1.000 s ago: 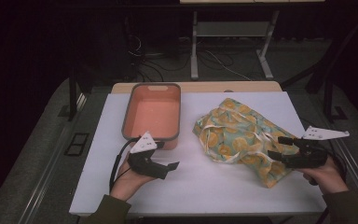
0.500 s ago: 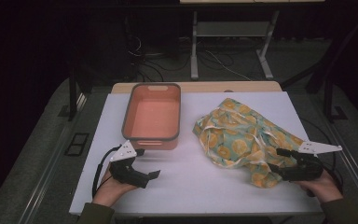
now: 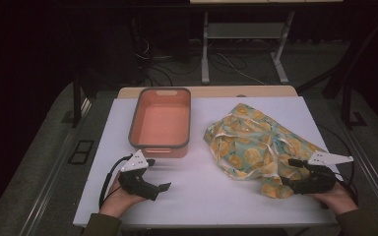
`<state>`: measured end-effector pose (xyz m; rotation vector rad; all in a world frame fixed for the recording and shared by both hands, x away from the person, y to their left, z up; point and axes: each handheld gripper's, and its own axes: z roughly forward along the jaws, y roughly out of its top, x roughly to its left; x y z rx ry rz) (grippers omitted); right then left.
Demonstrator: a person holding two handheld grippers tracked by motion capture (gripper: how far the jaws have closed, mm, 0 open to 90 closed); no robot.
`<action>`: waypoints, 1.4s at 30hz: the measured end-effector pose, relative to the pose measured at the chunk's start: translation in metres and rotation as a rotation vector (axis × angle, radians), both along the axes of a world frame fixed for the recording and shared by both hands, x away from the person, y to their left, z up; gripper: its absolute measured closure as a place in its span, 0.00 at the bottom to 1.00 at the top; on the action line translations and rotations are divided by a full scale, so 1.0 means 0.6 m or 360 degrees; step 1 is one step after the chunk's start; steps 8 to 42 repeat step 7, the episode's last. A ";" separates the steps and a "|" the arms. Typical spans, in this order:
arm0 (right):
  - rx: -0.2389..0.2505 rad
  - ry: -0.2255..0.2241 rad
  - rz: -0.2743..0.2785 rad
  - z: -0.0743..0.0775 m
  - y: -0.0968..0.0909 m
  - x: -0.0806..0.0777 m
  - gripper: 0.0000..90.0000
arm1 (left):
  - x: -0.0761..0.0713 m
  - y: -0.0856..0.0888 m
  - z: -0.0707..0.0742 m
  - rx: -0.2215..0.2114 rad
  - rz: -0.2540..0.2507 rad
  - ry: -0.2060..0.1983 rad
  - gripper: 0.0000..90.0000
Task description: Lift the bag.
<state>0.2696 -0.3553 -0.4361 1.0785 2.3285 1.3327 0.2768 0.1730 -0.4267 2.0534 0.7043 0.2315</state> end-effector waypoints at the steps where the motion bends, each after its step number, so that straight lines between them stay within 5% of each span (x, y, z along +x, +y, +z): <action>1: -0.0001 0.0000 0.0001 0.000 0.000 0.000 0.17 | 0.000 0.000 0.000 0.0001 0.0001 -0.0002 0.00; 42: 0.0000 -0.0010 0.0004 0.001 0.001 0.000 0.17 | -0.001 0.000 0.003 -0.0002 0.0001 -0.0007 0.00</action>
